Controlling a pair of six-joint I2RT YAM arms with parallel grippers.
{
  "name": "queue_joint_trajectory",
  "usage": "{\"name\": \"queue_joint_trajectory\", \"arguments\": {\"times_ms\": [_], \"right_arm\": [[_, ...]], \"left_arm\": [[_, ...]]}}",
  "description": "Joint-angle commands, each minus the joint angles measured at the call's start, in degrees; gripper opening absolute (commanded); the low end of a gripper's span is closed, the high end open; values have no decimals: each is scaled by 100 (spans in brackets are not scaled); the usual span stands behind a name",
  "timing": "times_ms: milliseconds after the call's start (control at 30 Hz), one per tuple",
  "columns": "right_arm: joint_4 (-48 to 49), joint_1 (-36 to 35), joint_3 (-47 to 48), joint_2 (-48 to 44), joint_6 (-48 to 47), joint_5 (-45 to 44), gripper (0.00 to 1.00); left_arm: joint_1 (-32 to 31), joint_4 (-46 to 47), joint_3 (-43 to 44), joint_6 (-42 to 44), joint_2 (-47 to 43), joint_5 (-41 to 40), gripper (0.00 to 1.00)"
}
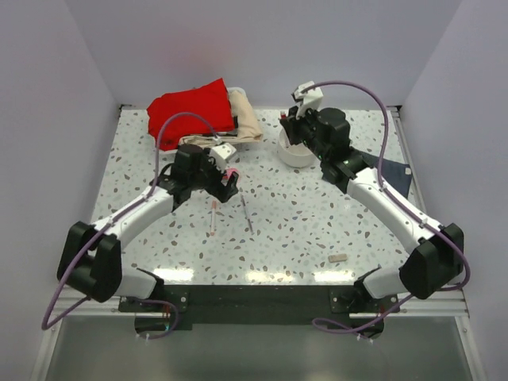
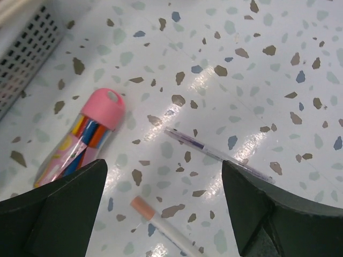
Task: Sort the stationery into containers
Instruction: Place the pen in the storage box.
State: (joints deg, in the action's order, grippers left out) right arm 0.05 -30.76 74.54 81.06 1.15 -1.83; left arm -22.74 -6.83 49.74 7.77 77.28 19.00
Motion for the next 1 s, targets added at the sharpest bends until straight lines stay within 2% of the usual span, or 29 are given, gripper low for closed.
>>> {"name": "queue_joint_trajectory", "arguments": {"times_ms": [0, 133, 267, 467, 967], "right_arm": [[1795, 158, -633, 147, -782, -608, 0], [2200, 491, -687, 384, -678, -1047, 0], [1964, 1193, -380, 736, -186, -1188, 0], [1779, 1765, 7, 1332, 61, -1154, 0], [1577, 1969, 807, 2502, 817, -688, 0]], "left_arm": [[-195, 209, 536, 234, 603, 139, 93], [-204, -37, 1028, 119, 982, 103, 93], [-213, -266, 1450, 172, 1298, 16, 93], [-239, -257, 1706, 111, 1606, -20, 93], [-327, -433, 2154, 137, 2072, -195, 93]]}}
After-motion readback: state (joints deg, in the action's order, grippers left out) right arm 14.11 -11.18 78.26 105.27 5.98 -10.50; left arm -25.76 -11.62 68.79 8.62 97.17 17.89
